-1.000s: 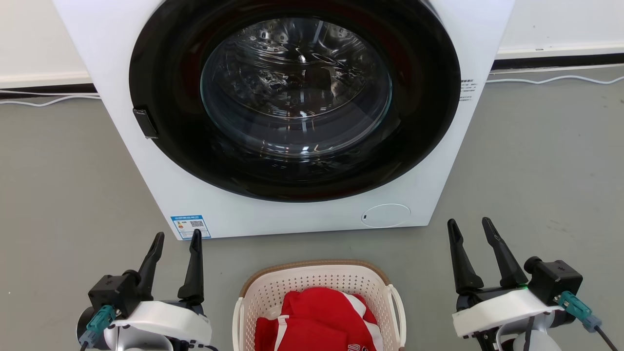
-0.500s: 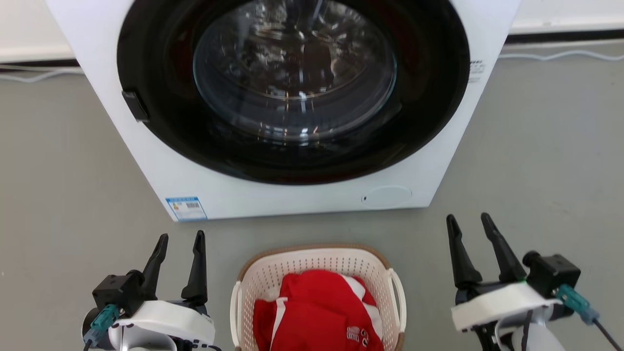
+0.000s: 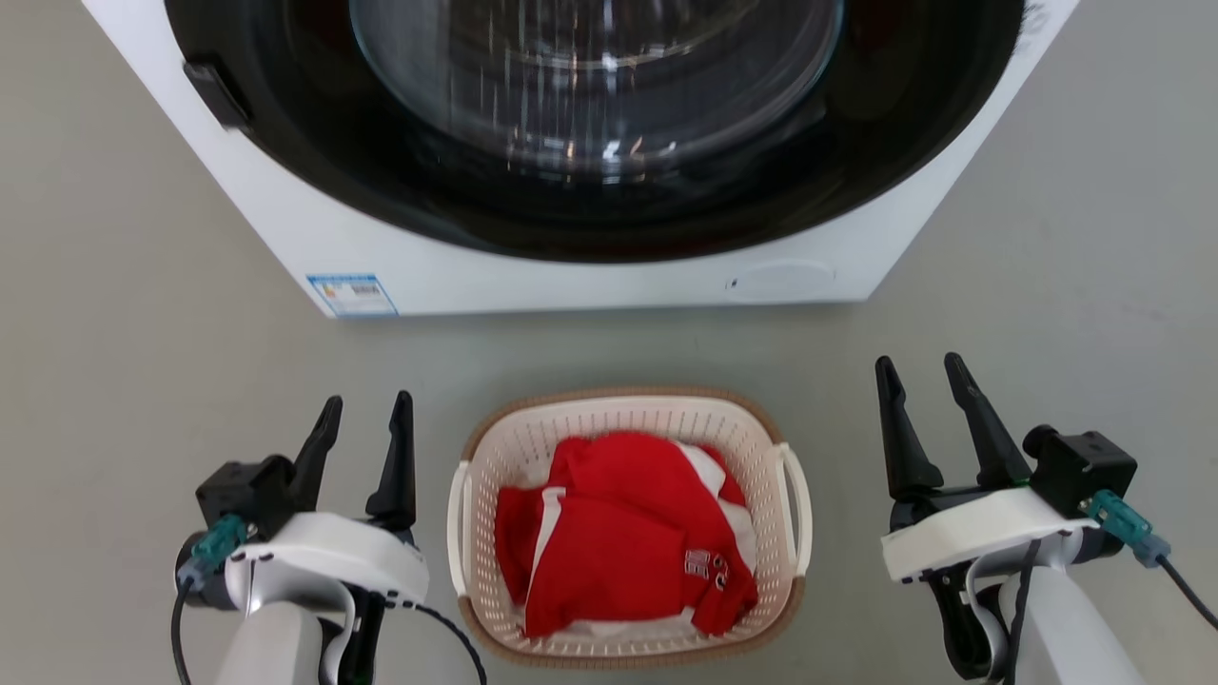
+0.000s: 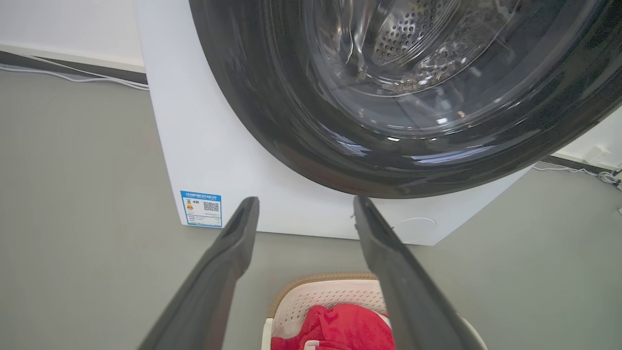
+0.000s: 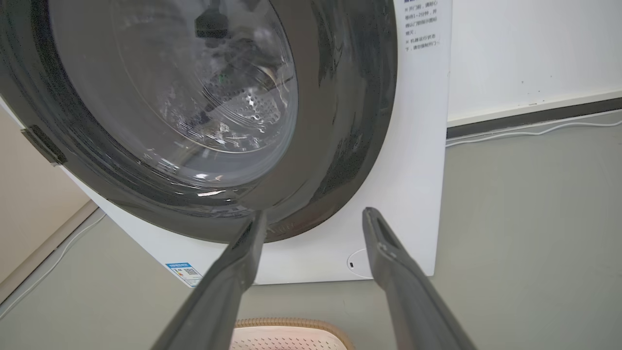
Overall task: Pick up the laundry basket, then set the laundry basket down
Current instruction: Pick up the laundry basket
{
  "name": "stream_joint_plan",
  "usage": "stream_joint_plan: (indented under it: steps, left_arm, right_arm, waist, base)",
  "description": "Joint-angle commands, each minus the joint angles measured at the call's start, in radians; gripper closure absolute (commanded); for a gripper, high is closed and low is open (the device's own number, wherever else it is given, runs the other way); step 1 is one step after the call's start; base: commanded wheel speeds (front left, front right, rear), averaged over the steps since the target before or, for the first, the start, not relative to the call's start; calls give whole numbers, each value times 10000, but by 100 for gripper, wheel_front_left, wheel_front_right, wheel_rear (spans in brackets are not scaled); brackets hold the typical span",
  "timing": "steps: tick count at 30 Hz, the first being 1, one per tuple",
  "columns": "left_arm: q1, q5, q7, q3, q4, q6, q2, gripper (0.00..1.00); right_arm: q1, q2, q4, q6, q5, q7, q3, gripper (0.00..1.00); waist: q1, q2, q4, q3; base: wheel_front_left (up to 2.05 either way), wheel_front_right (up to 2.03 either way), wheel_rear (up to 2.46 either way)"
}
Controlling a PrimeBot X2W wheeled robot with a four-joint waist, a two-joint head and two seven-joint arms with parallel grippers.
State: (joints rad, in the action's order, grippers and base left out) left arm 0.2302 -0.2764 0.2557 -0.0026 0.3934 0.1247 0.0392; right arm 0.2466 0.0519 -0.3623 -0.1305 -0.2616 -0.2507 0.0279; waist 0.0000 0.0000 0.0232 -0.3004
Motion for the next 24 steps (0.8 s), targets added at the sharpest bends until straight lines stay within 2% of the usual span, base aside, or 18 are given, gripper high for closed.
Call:
stream_joint_plan:
  steps: [1, 17, 24]
  left_arm:
    - [434, 66, 61, 252, -34, 50, 163, 0]
    - [1914, -645, 61, -763, 1659, 58, 606, 0]
    - [2885, -1149, 61, -1445, 2866, 58, 690, 0]
  right_arm:
    - [273, -15, 13, -2, 88, -111, 134, 0]
    - [1411, -16, -2109, -2, 31, -111, 40, 0]
    - [2109, -16, -3194, -2, -141, -111, 139, 0]
  waist:
    - [0, 0, -50, -452]
    - [0, 0, -41, -2174]
    - [0, 0, -209, -3209]
  base:
    - [0, 0, 0]
    - [0, 0, 0]
    - [0, 0, 0]
